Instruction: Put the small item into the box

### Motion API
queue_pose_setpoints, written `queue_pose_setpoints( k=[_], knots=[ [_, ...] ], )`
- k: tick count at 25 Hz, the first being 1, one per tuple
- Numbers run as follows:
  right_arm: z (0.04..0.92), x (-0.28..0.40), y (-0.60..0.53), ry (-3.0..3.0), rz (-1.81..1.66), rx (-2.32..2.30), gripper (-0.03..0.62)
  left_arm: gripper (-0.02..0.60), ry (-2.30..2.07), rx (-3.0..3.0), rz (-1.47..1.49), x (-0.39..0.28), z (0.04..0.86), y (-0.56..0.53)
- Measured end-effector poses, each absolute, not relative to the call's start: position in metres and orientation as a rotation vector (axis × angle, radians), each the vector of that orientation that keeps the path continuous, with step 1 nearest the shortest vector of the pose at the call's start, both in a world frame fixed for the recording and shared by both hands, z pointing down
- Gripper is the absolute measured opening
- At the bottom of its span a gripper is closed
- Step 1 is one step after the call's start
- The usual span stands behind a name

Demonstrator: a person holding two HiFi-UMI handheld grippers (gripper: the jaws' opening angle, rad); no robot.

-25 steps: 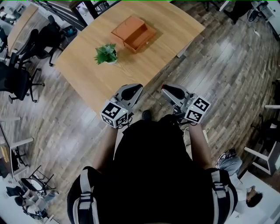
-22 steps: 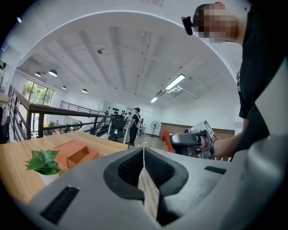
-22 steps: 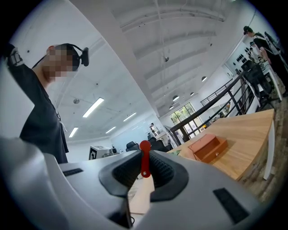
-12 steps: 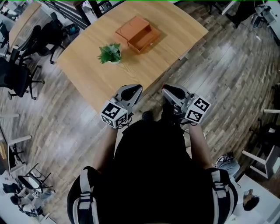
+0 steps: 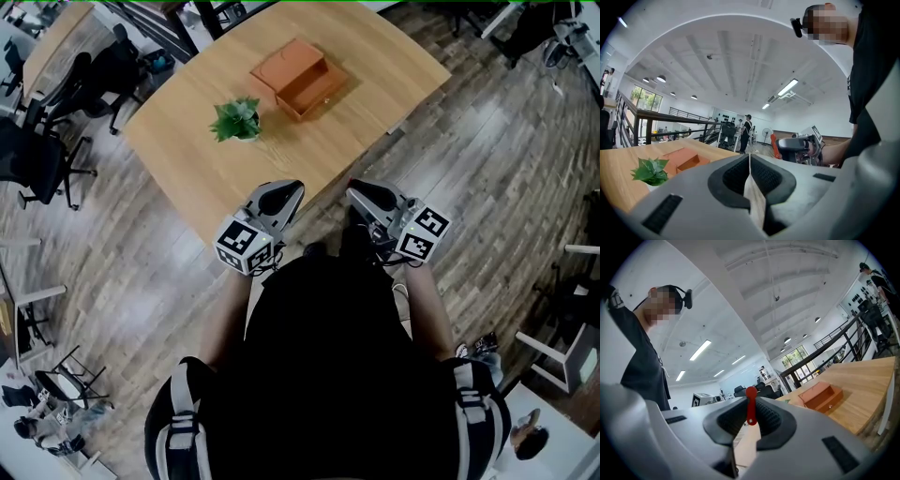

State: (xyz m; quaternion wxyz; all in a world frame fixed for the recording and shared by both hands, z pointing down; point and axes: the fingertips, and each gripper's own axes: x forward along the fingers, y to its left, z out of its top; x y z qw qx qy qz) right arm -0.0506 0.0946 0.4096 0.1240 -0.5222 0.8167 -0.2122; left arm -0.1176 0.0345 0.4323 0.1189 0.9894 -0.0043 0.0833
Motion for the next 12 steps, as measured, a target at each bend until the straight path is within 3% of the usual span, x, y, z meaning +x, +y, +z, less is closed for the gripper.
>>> queue_pose_setpoints(
  k=[12],
  knots=[
    [0.411, -0.004, 0.071, 2.41, -0.646, -1.454, 0.064, 0.031, -0.08, 2.884, 0.27, -0.078, 0.431, 0.019]
  ],
)
